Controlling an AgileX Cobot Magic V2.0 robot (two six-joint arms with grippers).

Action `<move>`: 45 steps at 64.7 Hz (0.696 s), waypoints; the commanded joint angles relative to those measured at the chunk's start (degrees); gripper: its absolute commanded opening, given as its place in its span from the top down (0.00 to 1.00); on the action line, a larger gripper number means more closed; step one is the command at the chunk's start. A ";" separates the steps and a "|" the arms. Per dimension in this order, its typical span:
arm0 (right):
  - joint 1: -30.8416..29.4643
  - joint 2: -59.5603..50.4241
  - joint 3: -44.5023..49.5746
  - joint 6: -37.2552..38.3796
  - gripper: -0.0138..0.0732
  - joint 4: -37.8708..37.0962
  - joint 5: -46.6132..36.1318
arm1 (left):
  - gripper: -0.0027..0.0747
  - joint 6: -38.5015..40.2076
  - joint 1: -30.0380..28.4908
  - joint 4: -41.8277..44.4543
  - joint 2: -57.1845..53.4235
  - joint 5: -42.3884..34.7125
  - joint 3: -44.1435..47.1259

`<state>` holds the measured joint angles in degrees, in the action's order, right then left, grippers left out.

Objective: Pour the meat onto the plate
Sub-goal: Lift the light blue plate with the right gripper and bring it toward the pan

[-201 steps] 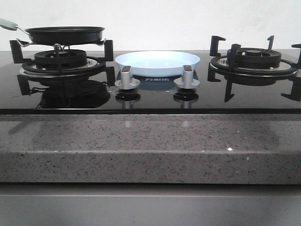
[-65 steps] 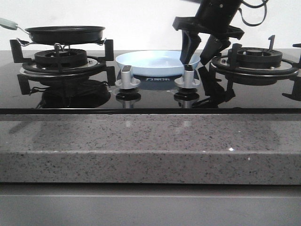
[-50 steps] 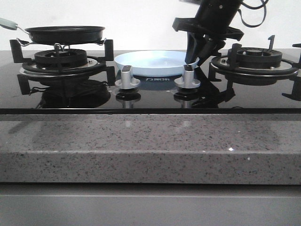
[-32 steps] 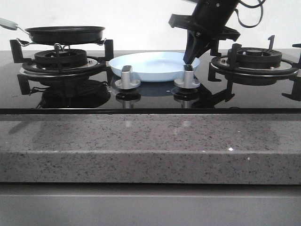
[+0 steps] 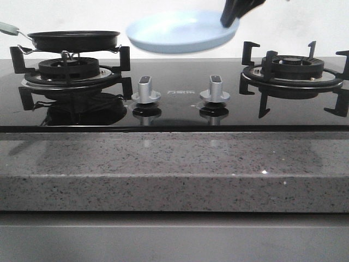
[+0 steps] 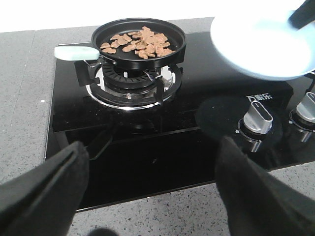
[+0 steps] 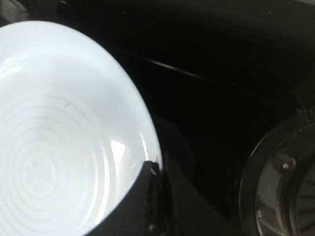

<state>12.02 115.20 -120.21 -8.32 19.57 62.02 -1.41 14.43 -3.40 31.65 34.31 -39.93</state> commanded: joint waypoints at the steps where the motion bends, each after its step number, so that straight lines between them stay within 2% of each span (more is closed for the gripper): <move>1: 0.04 -8.13 4.31 -3.27 0.92 4.20 -3.59 | 0.28 0.06 0.42 -0.24 0.49 -4.13 -1.76; 19: 0.04 -24.37 30.83 -13.91 0.92 16.31 -13.58 | 0.28 0.06 0.42 -0.24 0.49 -4.13 -1.76; 26: 0.09 -28.27 38.17 -15.92 0.92 18.01 -16.08 | 0.28 0.06 0.42 -0.33 0.49 -4.13 -1.76; 45: 3.00 -30.31 48.03 -17.63 0.91 17.60 -24.91 | 0.28 0.06 0.42 -0.33 0.49 -4.13 -1.76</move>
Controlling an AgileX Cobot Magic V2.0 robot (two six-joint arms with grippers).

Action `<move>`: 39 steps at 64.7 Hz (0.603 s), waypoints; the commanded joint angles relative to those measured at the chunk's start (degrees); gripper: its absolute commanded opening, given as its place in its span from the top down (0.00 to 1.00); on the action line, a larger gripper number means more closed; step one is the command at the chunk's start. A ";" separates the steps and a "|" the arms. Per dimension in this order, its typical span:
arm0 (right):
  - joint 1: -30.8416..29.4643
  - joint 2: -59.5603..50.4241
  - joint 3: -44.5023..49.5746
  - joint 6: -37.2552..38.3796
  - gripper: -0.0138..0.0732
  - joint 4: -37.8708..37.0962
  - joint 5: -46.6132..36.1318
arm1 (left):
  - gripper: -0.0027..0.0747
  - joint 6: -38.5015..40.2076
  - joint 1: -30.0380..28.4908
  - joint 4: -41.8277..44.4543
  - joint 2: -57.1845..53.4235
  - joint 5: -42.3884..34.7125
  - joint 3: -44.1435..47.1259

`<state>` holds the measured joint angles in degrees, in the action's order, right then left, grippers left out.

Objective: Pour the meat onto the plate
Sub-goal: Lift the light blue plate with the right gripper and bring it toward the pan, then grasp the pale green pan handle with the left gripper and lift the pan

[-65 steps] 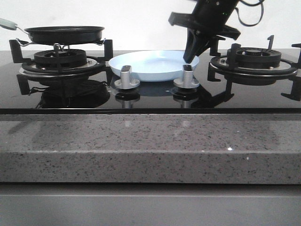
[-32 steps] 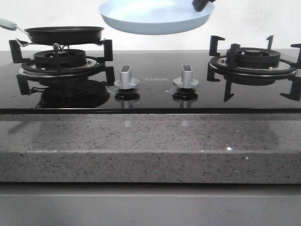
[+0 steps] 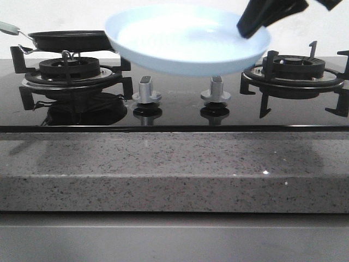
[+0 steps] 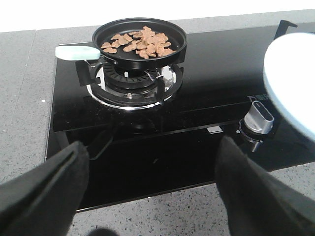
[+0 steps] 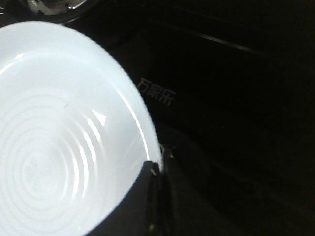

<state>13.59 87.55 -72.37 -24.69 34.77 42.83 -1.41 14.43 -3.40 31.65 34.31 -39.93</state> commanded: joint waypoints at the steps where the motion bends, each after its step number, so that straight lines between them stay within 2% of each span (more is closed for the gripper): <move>1: 1.70 -2.67 0.43 -1.25 0.91 2.28 -6.30 | 0.28 0.06 0.42 -0.33 0.49 -4.13 -1.76; 13: 2.95 -2.00 1.96 -1.25 0.91 1.28 -11.28 | 0.28 0.06 0.42 -0.33 0.49 -4.13 -1.76; 39: 2.95 2.13 1.96 -1.19 0.91 0.53 -12.85 | 0.28 0.06 0.42 -0.33 0.49 -4.13 -1.76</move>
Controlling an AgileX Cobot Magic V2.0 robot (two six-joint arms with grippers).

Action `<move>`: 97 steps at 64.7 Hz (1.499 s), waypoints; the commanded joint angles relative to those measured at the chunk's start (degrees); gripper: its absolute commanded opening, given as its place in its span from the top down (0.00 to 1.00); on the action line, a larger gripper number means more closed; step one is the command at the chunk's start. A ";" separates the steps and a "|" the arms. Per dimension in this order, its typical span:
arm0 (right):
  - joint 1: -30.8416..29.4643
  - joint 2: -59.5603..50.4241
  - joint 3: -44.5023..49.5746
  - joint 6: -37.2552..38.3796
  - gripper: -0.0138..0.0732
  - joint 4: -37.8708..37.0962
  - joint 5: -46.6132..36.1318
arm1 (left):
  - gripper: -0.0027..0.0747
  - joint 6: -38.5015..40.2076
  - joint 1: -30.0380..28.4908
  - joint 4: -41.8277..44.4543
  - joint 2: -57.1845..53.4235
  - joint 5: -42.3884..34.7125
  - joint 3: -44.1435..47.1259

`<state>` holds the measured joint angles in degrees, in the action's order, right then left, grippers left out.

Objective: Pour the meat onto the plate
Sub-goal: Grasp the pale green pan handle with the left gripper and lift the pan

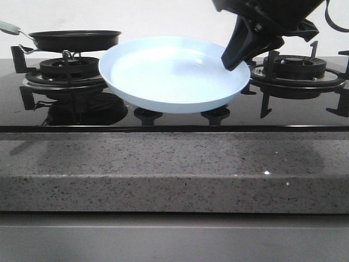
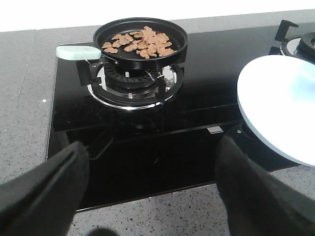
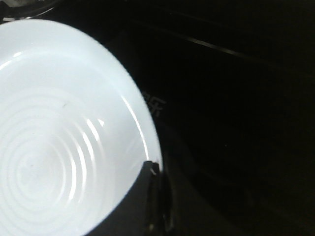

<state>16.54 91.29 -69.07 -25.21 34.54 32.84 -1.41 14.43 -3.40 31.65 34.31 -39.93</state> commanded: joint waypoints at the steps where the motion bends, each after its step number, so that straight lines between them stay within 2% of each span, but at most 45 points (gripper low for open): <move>1: 0.00 -1.61 -1.34 -0.67 0.91 0.77 -2.86 | 0.28 0.06 0.42 -0.33 0.49 -4.13 -1.76; 22: 0.00 -1.61 -1.34 -0.67 0.91 0.83 -2.34 | 0.26 0.20 0.42 -0.33 0.59 -3.31 -2.14; 33: 0.00 -1.61 -1.34 -0.67 0.91 0.83 -2.34 | 0.13 0.20 0.42 -0.33 3.26 -1.97 -5.48; 41: 0.00 -1.61 -1.34 -0.67 0.91 0.83 -2.34 | 0.12 0.20 -0.04 0.17 9.48 2.33 -9.93; 55: 0.00 -1.61 -1.34 -0.67 0.91 0.83 -2.34 | 0.12 0.09 -7.64 -2.39 20.47 4.82 -16.83; 61: 0.00 -1.61 -1.34 -0.67 0.91 0.83 -2.34 | 0.13 -2.26 -12.75 -6.68 24.58 5.38 -19.62; 73: 0.00 -1.61 -1.34 -0.67 0.91 0.83 -2.34 | 0.19 -13.75 -22.80 -27.02 33.26 7.03 -23.61; 82: 0.00 -1.61 -1.34 -0.67 0.91 0.83 -2.34 | 0.19 -19.89 -29.21 -40.63 39.55 7.84 -25.84; 90: 0.00 -1.61 -1.34 -0.67 0.91 0.83 -2.34 | 0.19 -22.93 -32.27 -52.23 44.24 8.04 -27.02; 97: 0.00 -1.61 -1.34 -0.67 0.91 0.83 -2.34 | 0.19 -26.64 -32.63 -62.28 47.92 8.10 -27.33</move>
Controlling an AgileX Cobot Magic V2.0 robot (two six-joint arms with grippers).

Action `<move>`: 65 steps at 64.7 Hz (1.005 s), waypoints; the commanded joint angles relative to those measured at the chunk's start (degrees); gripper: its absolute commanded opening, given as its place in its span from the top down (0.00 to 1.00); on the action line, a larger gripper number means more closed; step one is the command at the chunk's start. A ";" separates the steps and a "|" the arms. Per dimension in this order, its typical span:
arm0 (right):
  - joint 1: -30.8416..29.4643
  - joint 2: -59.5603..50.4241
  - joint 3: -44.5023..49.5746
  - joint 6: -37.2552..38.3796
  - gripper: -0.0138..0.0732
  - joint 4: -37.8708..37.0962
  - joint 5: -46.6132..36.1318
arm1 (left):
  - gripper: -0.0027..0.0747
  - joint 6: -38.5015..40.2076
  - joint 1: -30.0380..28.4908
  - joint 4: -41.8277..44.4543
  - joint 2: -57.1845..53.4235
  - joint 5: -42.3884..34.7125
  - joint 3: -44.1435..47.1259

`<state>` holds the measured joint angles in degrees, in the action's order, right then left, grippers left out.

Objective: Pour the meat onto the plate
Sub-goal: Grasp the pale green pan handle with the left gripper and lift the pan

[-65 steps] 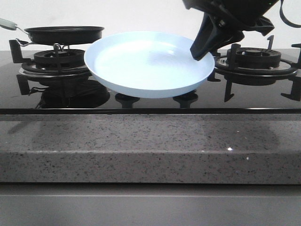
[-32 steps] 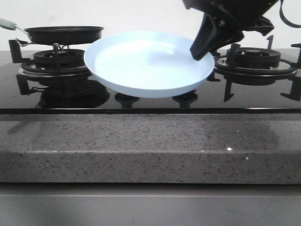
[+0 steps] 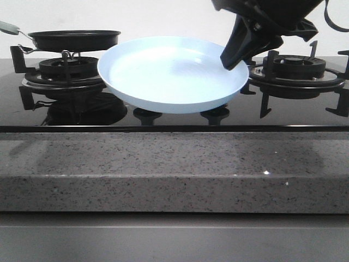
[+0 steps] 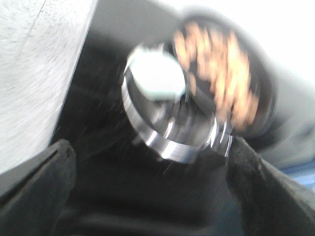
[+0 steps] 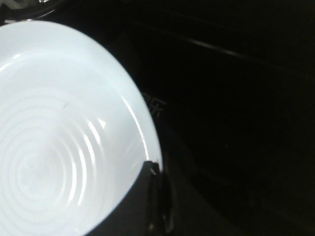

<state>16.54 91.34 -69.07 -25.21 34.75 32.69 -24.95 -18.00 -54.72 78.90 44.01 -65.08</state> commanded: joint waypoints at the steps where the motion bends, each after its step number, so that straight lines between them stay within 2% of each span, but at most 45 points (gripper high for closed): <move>1: 0.00 -1.66 -1.34 -0.67 0.91 0.61 -2.19 | 0.19 -4.16 -0.19 -12.38 1.38 -1.60 -2.23; 8: 0.00 -1.66 -1.34 -0.67 0.91 0.61 -2.19 | 0.19 -8.06 -0.19 -22.47 4.75 -1.15 -2.23; 17: 0.00 -1.66 -1.34 -0.67 0.91 0.61 -2.19 | 0.19 -9.57 -0.19 -28.24 8.51 -0.61 -2.23; 27: 0.00 -1.66 -1.34 -0.67 0.91 0.61 -2.19 | 0.19 -11.20 0.75 -32.00 11.84 -0.45 -2.63; 50: 0.00 -1.66 -1.34 -0.67 0.91 0.61 -2.19 | 0.20 -11.19 4.60 -34.04 17.78 0.76 -7.24; 57: 0.00 -1.66 -1.34 -0.67 0.91 0.61 -2.19 | 0.30 -11.19 4.72 -34.26 18.75 2.10 -8.04; 65: 0.00 -1.66 -1.34 -0.67 0.91 0.61 -2.19 | 0.48 -11.19 4.72 -34.59 18.75 2.33 -8.04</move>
<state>16.54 91.34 -69.07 -25.21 34.75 32.69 -35.95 -13.58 -85.59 100.23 44.43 -71.15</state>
